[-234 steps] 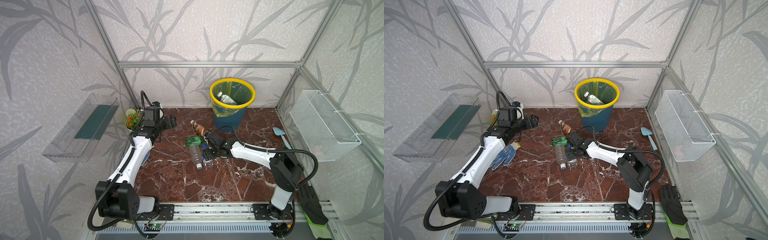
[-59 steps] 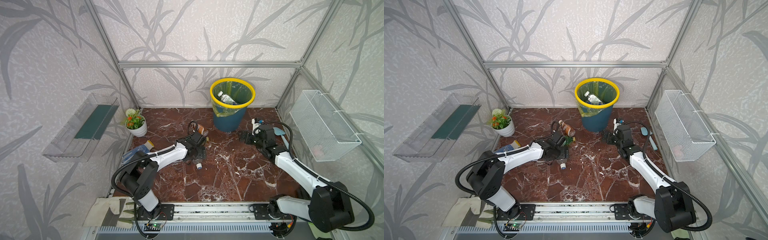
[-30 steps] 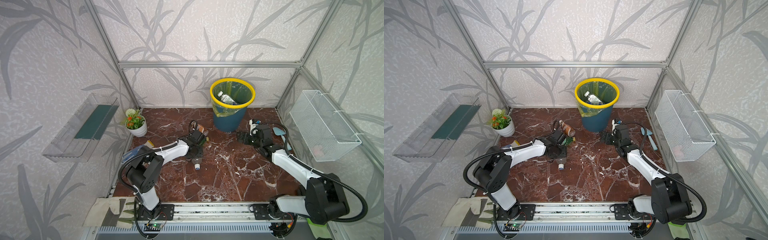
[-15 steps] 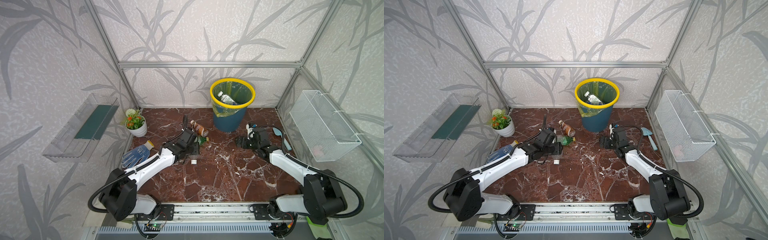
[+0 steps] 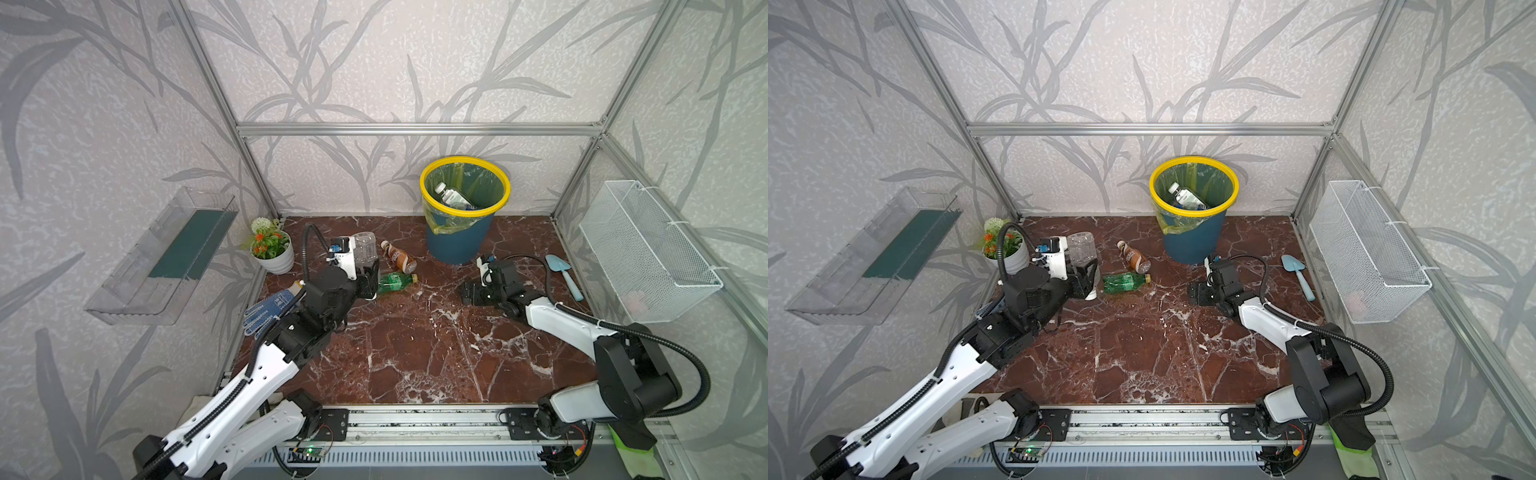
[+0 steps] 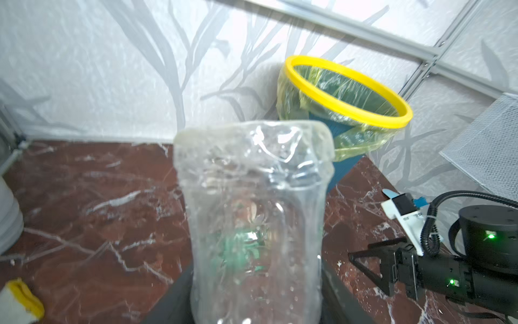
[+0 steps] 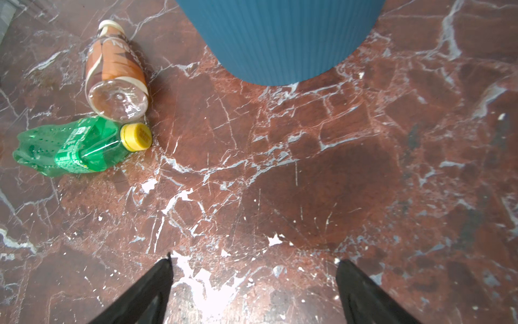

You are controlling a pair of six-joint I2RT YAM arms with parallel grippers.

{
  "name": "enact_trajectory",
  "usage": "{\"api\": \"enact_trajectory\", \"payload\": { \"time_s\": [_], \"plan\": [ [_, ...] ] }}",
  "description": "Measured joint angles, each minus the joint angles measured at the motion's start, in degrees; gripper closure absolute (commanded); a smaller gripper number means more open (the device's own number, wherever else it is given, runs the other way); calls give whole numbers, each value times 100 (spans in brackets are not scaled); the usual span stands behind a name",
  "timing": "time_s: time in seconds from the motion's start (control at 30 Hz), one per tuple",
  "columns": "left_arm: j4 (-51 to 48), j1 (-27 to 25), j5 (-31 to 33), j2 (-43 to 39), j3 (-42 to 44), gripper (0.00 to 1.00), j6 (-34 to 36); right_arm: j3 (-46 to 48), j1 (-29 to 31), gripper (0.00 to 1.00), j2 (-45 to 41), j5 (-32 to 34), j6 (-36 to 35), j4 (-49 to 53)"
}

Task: Throw the plastic bottles in the bin
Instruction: 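Carry the clear bottle with the left gripper over the bin and release it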

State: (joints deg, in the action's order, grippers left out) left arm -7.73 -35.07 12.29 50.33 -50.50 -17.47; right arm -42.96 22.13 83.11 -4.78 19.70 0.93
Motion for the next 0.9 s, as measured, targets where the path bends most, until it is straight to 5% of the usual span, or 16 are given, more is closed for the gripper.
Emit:
{"api": "enact_trajectory", "payload": {
  "time_s": [0.17,0.3,0.43,0.63,0.73,0.9],
  "plan": [
    [706,0,-247,643,-914,43,654,2,109,8,48,-15,46,-74],
    [1014,9,-640,2068,-2793,43,1025,13,208,9,146,-31,138,-203],
    [656,63,-1139,4385,-6028,35,1067,46,365,10,297,-76,291,-472],
    [-1687,144,-2122,8218,-11691,1,942,46,728,10,400,-87,345,-566],
    [-2618,208,-2358,8268,-11403,1,960,46,761,10,400,-118,345,-586],
    [-2758,262,-2306,6730,-8981,1,1196,46,758,10,400,-133,343,-586]
  ]
}}
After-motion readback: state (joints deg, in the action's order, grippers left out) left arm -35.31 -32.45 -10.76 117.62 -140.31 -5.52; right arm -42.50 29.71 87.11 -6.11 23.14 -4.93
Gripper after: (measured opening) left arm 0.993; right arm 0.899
